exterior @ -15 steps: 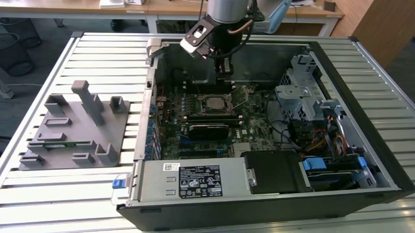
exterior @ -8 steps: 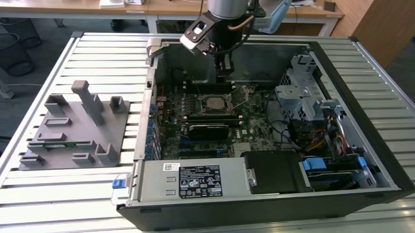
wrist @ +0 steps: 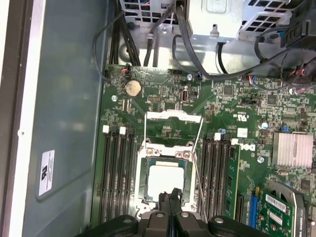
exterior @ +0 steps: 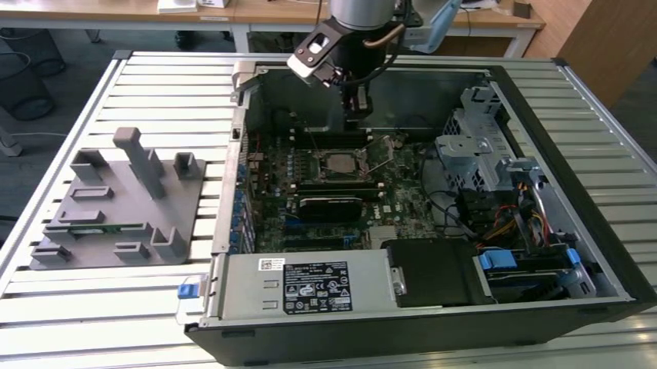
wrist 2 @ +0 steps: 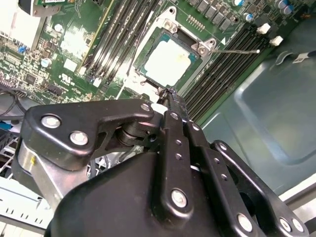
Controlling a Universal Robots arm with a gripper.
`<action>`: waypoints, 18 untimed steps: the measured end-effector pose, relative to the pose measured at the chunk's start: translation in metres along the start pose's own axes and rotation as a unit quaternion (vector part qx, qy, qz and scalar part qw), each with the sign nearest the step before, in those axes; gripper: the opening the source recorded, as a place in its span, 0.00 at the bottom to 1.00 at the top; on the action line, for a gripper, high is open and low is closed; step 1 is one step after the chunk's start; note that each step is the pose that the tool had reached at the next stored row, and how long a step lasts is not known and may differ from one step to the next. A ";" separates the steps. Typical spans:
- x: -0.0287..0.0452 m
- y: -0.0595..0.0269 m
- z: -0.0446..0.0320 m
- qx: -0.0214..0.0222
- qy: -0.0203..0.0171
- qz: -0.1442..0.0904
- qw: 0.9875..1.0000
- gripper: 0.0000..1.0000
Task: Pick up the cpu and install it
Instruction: 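Close the cpu cover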
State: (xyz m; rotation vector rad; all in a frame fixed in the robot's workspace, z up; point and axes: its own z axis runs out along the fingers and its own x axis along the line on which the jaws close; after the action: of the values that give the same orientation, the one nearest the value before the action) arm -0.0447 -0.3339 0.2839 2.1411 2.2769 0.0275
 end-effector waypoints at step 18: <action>-0.0009 0.0200 0.0017 0.000 0.000 0.000 1.000 0.11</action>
State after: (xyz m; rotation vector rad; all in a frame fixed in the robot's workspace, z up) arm -0.0247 -0.3335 0.2826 2.1412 2.2770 0.0278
